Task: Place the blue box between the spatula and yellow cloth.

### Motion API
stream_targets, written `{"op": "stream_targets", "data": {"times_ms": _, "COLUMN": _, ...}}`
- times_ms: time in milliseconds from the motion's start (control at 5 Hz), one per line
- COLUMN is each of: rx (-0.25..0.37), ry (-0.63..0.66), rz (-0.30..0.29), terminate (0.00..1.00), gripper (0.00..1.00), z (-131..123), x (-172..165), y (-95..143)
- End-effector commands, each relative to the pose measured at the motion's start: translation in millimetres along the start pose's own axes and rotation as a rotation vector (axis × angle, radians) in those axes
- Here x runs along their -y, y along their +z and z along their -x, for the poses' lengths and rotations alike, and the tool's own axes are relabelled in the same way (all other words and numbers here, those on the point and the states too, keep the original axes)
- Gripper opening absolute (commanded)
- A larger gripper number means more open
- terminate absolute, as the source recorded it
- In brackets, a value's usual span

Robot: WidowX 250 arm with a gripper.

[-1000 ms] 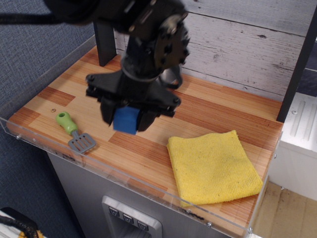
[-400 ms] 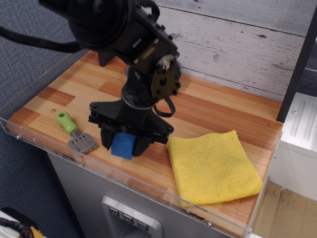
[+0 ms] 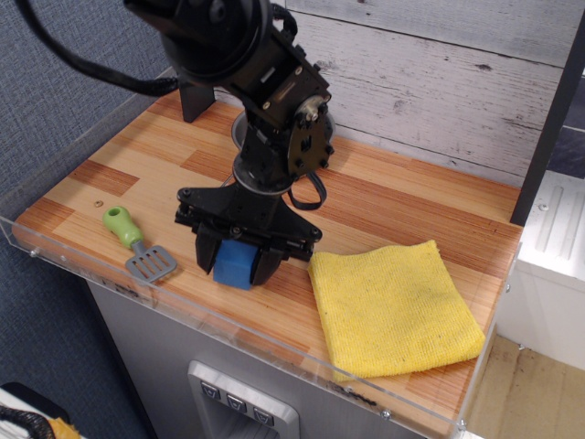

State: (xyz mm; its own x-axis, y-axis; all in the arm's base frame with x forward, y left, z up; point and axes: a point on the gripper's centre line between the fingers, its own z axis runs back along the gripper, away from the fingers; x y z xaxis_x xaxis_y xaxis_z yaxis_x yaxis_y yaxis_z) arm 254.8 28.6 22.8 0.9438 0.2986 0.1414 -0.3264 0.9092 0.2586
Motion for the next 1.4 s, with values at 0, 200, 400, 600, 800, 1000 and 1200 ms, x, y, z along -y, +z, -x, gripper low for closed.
{"op": "stream_targets", "data": {"times_ms": 0, "rx": -0.008, "ry": 0.027, "rz": 0.002, "terminate": 0.00, "gripper": 1.00, "z": 2, "x": -5, "y": 12}}
{"op": "stream_targets", "data": {"times_ms": 200, "rx": 0.003, "ry": 0.015, "rz": -0.002, "terminate": 0.00, "gripper": 1.00, "z": 2, "x": -3, "y": 18}}
{"op": "stream_targets", "data": {"times_ms": 400, "rx": 0.068, "ry": 0.017, "rz": 0.017, "terminate": 0.00, "gripper": 1.00, "z": -5, "x": -4, "y": 38}}
{"op": "stream_targets", "data": {"times_ms": 600, "rx": 0.176, "ry": 0.049, "rz": 0.078, "terminate": 0.00, "gripper": 1.00, "z": -15, "x": -5, "y": 74}}
{"op": "stream_targets", "data": {"times_ms": 800, "rx": 0.261, "ry": 0.059, "rz": 0.087, "terminate": 0.00, "gripper": 1.00, "z": -20, "x": -7, "y": 103}}
{"op": "stream_targets", "data": {"times_ms": 1000, "rx": 0.288, "ry": 0.049, "rz": 0.102, "terminate": 0.00, "gripper": 1.00, "z": -19, "x": -7, "y": 113}}
{"op": "stream_targets", "data": {"times_ms": 1200, "rx": 0.325, "ry": 0.033, "rz": 0.055, "terminate": 1.00, "gripper": 1.00, "z": -17, "x": -6, "y": 112}}
